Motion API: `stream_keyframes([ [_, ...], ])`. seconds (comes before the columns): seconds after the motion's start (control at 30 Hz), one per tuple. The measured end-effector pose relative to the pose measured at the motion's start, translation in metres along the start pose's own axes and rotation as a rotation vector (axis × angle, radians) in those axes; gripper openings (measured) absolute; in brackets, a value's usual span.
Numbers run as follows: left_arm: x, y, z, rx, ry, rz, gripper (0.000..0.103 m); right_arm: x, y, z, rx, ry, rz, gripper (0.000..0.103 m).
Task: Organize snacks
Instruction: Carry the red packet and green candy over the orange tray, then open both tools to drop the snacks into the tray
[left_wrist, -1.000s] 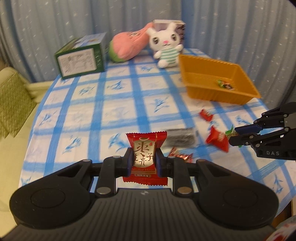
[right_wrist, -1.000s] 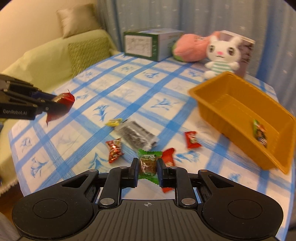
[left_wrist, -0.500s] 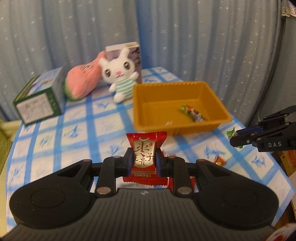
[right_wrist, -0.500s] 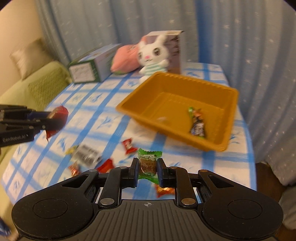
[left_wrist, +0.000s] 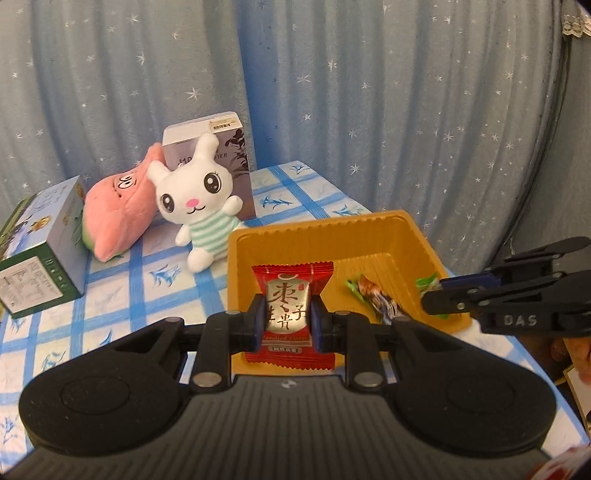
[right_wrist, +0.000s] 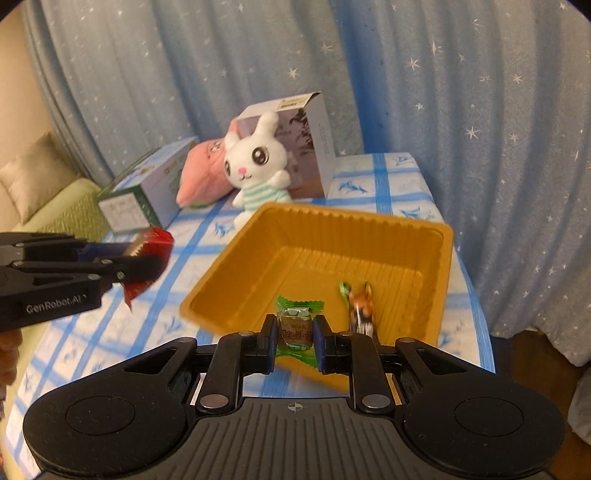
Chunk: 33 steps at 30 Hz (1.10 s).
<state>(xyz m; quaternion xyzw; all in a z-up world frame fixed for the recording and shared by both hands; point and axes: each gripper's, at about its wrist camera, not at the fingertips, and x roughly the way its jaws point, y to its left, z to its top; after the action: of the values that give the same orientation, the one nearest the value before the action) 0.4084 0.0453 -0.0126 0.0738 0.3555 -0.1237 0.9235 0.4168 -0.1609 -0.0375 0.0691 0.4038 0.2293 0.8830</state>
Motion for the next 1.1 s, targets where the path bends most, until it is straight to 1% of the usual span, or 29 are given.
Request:
stream_keyframes([
  [0.23, 0.046, -0.003, 0.021, 0.006, 0.043, 0.009, 0.023, 0.04, -0.013, 0.023, 0.053, -0.007, 0.004, 0.021],
  [0.37, 0.074, -0.004, 0.026, 0.008, 0.083, 0.008, 0.023, 0.065, -0.024, 0.031, 0.101, 0.014, 0.012, 0.021],
  [0.53, 0.104, -0.006, 0.028, 0.016, 0.126, 0.013, 0.023, 0.087, -0.035, 0.035, 0.129, 0.034, -0.002, 0.021],
  [0.77, 0.133, -0.01, 0.031, 0.022, 0.156, 0.017, 0.023, 0.098, -0.047, 0.037, 0.138, 0.036, -0.01, 0.021],
  [1.1, 0.154, -0.008, 0.032, -0.001, 0.176, 0.026, 0.023, 0.104, -0.059, 0.036, 0.157, 0.041, -0.017, 0.021],
])
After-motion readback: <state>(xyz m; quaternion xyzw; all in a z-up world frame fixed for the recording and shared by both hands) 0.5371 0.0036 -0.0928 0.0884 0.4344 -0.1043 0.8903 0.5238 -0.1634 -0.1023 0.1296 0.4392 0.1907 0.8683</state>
